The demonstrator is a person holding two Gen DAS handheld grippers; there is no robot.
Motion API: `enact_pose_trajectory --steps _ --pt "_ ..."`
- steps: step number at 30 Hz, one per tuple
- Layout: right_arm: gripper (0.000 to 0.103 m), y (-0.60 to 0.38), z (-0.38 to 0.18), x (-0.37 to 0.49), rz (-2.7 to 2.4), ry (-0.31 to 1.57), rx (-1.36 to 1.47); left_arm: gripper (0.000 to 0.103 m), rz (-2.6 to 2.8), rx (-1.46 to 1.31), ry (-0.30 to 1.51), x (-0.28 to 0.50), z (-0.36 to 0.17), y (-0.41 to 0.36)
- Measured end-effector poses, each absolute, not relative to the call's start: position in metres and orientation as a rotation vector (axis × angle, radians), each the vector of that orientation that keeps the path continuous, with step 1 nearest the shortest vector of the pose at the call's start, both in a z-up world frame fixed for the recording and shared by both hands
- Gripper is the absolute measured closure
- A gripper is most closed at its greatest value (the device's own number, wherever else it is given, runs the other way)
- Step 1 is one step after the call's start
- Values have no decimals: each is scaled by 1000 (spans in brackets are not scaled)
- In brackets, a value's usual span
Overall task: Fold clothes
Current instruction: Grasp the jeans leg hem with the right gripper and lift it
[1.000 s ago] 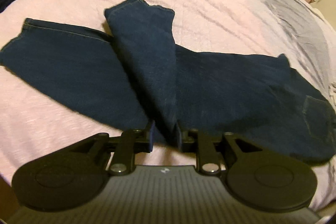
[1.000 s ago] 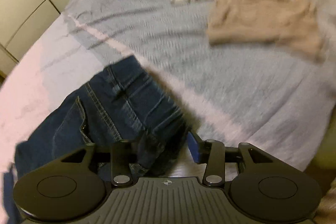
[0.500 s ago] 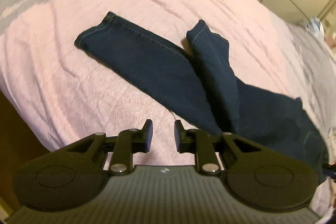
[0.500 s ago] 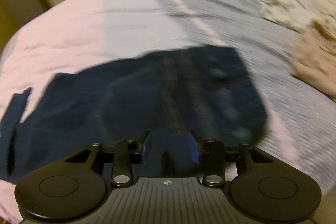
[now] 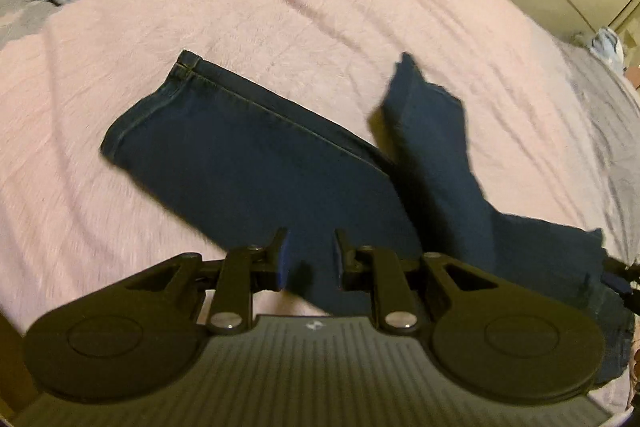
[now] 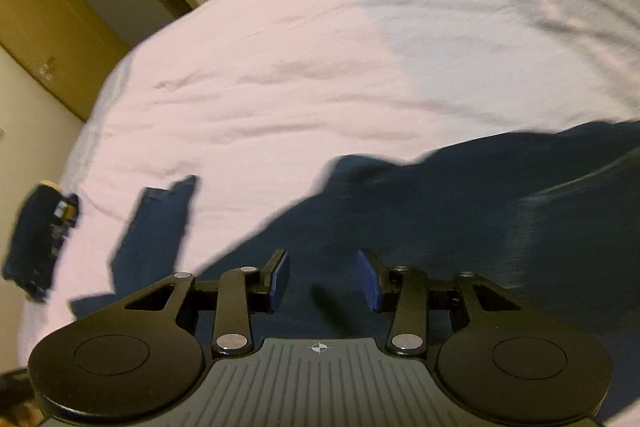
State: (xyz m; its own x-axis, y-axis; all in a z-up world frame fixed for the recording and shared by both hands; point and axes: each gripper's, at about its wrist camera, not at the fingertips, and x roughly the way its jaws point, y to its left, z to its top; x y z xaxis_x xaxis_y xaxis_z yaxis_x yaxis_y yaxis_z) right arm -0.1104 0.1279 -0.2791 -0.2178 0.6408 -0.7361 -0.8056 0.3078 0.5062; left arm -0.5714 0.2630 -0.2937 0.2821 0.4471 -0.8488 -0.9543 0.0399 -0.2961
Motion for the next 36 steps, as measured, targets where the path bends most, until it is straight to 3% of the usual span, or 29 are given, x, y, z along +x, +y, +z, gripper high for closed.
enact_pose_trajectory --steps 2,5,13,18,19,20,22,26,28,30,33,34,36 --pt "61 145 -288 -133 1351 1231 -135 85 1197 -1007 635 -586 -311 284" --pt "61 170 -304 -168 1343 1302 -61 95 1234 -1026 620 -619 -308 298" --pt "60 221 -363 -222 1255 1590 148 91 1344 -1090 571 -712 -290 329" --pt "61 241 -385 -240 1203 1678 250 90 1344 -1218 513 -747 -291 321" --pt "77 248 -384 -245 1219 1677 234 90 1343 -1239 502 -751 -292 320" --pt "98 253 -378 -254 1256 1641 194 90 1341 -1260 491 -755 -294 318" --pt "101 263 -350 -278 1382 1475 60 90 1338 -1265 485 -759 -295 315" --pt "101 262 -281 -361 1776 964 -306 90 1325 -1260 463 -765 -292 310" --pt "101 252 -264 -406 1946 823 -465 91 1320 -1263 445 -768 -290 308" --pt "98 242 -269 -447 2032 772 -671 90 1311 -1269 429 -772 -288 306" --pt "79 223 -289 -483 2041 721 -887 90 1288 -1291 408 -777 -288 302" --pt "68 217 -294 -487 2043 722 -918 90 1273 -1305 400 -778 -289 301" --pt "62 213 -295 -482 1996 745 -900 90 1234 -1334 380 -778 -291 297"
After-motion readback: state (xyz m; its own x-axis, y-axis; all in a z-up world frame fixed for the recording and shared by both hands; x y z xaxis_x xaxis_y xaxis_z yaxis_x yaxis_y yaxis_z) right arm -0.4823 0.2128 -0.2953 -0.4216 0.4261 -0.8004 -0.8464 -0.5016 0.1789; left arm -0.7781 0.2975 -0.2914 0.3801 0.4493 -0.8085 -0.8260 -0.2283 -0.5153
